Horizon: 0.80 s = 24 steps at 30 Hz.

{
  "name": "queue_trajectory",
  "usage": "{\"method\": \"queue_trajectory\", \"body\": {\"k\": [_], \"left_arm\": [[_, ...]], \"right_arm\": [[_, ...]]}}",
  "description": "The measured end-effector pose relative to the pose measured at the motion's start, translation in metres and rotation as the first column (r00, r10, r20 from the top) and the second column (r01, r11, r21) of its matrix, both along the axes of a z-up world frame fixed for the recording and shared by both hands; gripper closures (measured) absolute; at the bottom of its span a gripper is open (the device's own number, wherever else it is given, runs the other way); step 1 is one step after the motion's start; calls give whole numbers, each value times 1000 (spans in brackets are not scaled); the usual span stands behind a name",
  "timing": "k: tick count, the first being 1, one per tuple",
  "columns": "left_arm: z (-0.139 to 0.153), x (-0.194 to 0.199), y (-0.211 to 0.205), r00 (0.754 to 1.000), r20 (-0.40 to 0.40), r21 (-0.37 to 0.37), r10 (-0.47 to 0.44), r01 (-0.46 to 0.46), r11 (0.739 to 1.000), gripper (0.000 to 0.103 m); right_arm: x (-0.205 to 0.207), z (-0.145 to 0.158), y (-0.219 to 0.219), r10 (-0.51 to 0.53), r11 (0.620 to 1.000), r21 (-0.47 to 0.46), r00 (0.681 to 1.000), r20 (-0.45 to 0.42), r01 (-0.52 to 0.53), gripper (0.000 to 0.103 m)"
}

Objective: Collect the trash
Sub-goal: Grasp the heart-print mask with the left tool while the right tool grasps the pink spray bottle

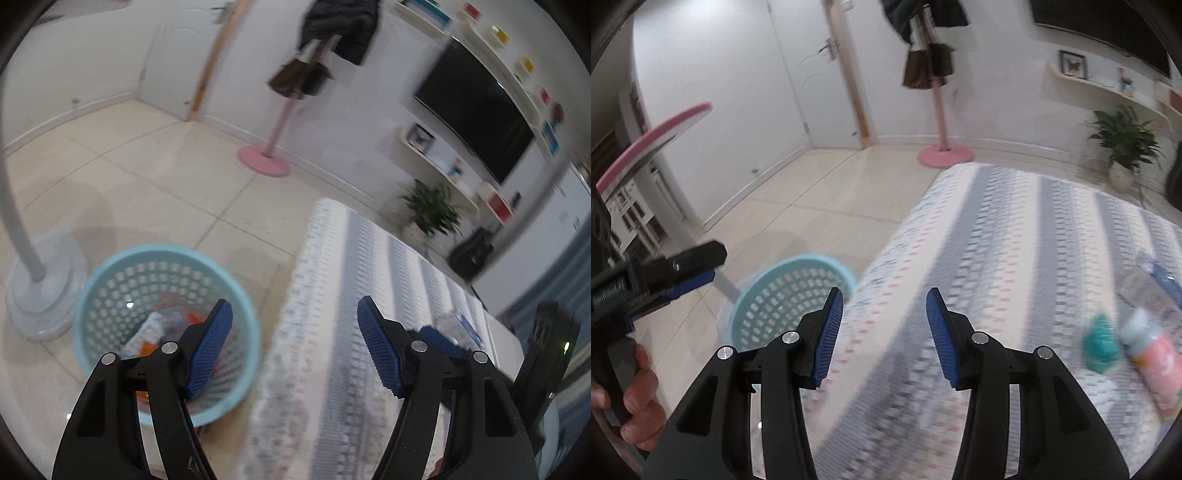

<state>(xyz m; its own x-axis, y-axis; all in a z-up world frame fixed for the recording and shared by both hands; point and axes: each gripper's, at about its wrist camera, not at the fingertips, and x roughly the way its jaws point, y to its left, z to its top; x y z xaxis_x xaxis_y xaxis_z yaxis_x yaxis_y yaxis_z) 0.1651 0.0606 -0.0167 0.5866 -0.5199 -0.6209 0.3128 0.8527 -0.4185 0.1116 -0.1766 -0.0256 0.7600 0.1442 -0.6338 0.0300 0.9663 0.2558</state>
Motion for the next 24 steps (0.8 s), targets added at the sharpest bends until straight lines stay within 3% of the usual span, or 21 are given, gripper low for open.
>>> {"method": "queue_trajectory", "body": {"k": [6,14,19,24], "left_arm": [[-1,-24,-79,984,17,36,-179,179,983,34],[-30,-62,-176,919,-34,94,-392,393,915,32],[-57,-75,-219,885,-85,146,-457,465,873,31],[-82,-78,-248,866,-141,211,-479,499,840,31]], "right_arm": [[-34,16,-61,-101,995,10,994,39,100,59],[-81,22,-139,-222,975,7,973,68,222,59],[-105,16,-184,-274,962,-2,960,50,275,59],[-119,1,-217,-308,951,-20,951,-9,308,56]]}}
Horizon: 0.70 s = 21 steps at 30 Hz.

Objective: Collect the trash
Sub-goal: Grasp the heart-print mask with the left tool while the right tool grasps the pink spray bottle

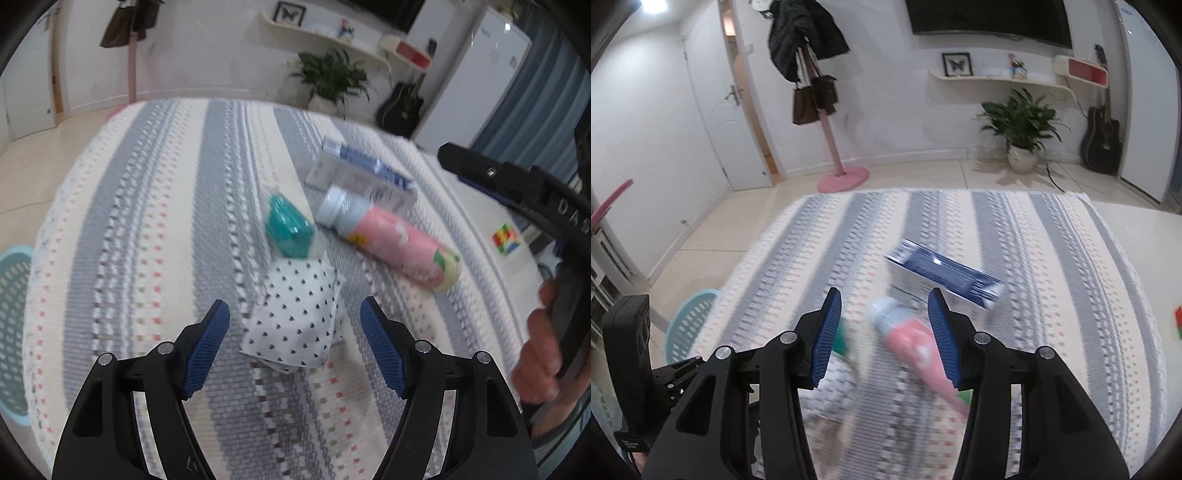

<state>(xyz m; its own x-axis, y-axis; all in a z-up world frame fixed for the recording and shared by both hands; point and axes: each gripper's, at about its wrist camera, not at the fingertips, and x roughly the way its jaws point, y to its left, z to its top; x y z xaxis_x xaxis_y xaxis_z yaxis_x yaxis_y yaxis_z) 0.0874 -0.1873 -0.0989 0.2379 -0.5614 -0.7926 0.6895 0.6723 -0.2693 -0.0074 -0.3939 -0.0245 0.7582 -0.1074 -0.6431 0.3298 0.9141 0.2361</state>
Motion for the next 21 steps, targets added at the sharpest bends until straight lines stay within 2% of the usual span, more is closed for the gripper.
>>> {"method": "queue_trajectory", "body": {"k": [5,7,14,16,21], "left_arm": [[-17,-3,-18,1000,-14,47,-13,13,999,31],[-22,-3,-24,1000,-15,59,-15,15,998,31],[-31,-4,-40,1000,13,116,-24,22,993,33],[-31,-4,-44,999,29,129,-25,21,991,37],[-29,0,-42,998,51,149,-25,17,989,55]], "right_arm": [[-2,-29,-24,-23,999,27,996,-86,25,55],[1,-44,-32,-13,997,74,993,-116,21,55],[1,-63,-41,-5,995,95,985,-170,22,55],[0,-64,-41,10,995,102,985,-175,8,55],[-6,-63,-30,69,993,104,978,-198,-49,55]]}}
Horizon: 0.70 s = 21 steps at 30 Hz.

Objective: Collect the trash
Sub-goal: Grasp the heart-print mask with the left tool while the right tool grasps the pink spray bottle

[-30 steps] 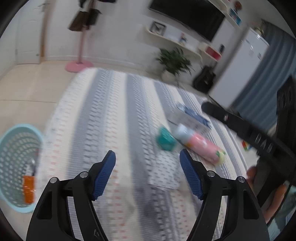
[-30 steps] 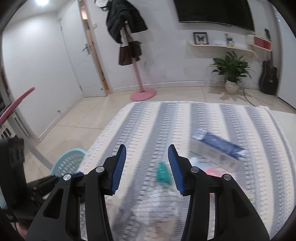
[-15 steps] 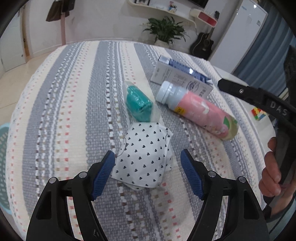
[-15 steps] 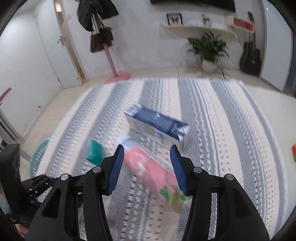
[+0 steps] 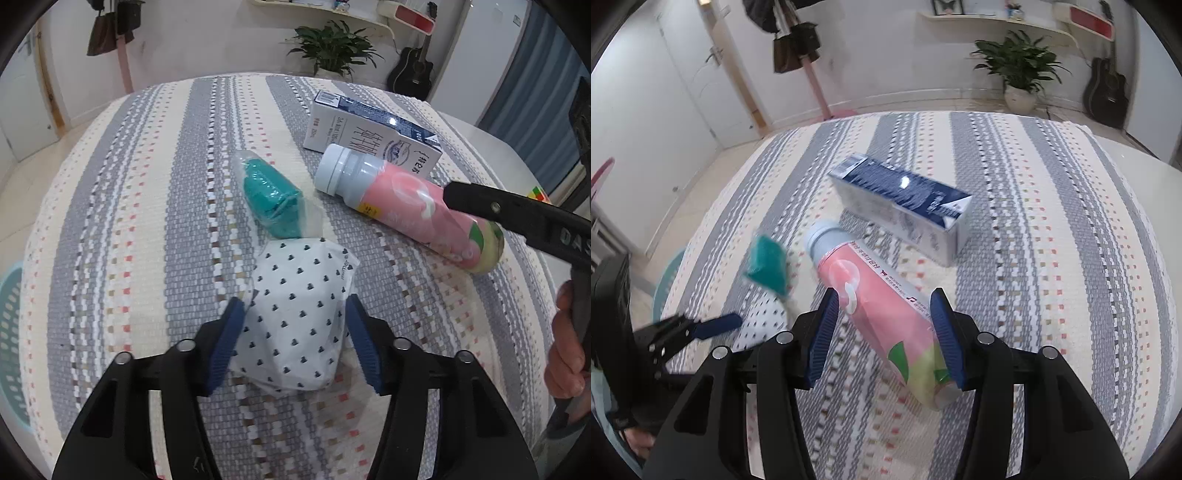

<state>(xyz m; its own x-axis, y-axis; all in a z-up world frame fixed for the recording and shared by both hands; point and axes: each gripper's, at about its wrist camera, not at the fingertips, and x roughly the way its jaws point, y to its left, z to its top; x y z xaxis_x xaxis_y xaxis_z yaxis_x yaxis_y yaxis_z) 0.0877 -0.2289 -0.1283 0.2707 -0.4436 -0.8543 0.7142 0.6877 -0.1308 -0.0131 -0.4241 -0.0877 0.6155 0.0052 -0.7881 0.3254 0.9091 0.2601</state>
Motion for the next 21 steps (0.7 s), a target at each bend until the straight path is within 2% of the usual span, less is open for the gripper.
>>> {"method": "queue_trajectory", "body": {"k": [3,9,15,21], "left_arm": [[2,-1,7,1000,7,-2,-6,6,1000,63],[7,-4,23,1000,3,-13,-21,21,1000,71],[11,-4,41,1000,4,-23,-23,23,999,75],[15,-5,61,1000,7,-36,-23,23,999,77]], "right_arm": [[-2,1,11,43,999,8,999,-16,-43,55],[5,-6,40,142,990,19,986,-90,-141,55],[18,-17,60,162,987,18,978,-131,-161,54],[23,-22,66,150,989,35,980,-131,-147,53]]}}
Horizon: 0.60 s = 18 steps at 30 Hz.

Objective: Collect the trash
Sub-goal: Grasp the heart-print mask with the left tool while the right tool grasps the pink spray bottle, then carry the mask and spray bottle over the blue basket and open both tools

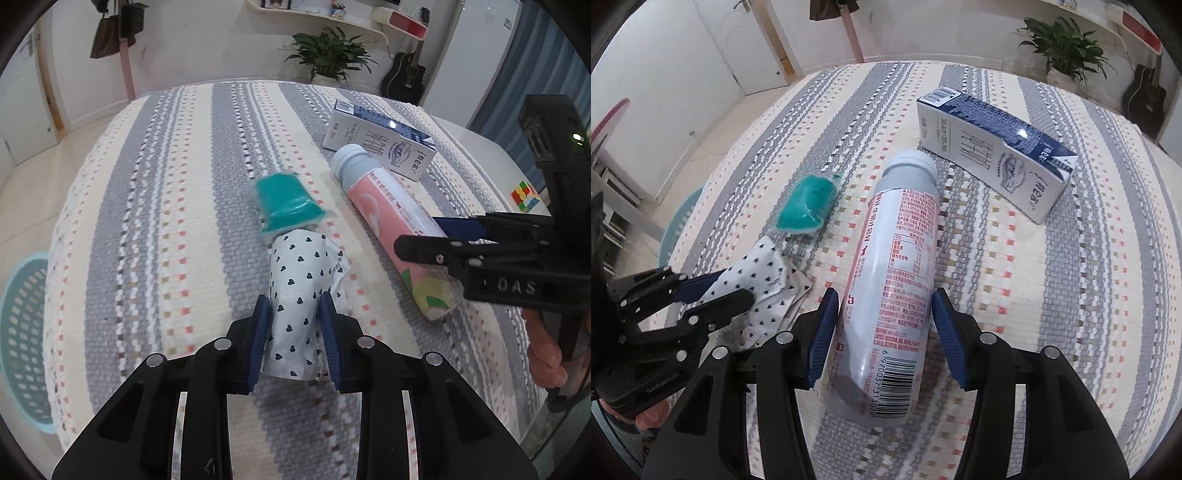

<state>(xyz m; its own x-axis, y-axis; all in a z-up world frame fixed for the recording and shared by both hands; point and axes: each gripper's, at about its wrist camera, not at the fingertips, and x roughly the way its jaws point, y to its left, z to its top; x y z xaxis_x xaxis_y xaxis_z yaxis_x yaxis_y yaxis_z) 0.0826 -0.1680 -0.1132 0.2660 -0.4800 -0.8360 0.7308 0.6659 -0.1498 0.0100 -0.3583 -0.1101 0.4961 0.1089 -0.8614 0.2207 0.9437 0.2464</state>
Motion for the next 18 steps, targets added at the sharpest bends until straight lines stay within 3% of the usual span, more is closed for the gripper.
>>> {"method": "queue_trajectory", "body": {"k": [10,14,18], "left_arm": [[16,11,32,999,5,-61,45,-45,997,77],[26,18,45,997,15,-93,69,-68,993,79],[37,31,67,992,11,-144,123,-120,982,79]], "right_arm": [[21,-17,7,-50,995,81,998,-33,52,55],[17,-11,9,-75,994,85,997,14,73,56],[11,5,4,-101,972,222,989,110,75,56]]}}
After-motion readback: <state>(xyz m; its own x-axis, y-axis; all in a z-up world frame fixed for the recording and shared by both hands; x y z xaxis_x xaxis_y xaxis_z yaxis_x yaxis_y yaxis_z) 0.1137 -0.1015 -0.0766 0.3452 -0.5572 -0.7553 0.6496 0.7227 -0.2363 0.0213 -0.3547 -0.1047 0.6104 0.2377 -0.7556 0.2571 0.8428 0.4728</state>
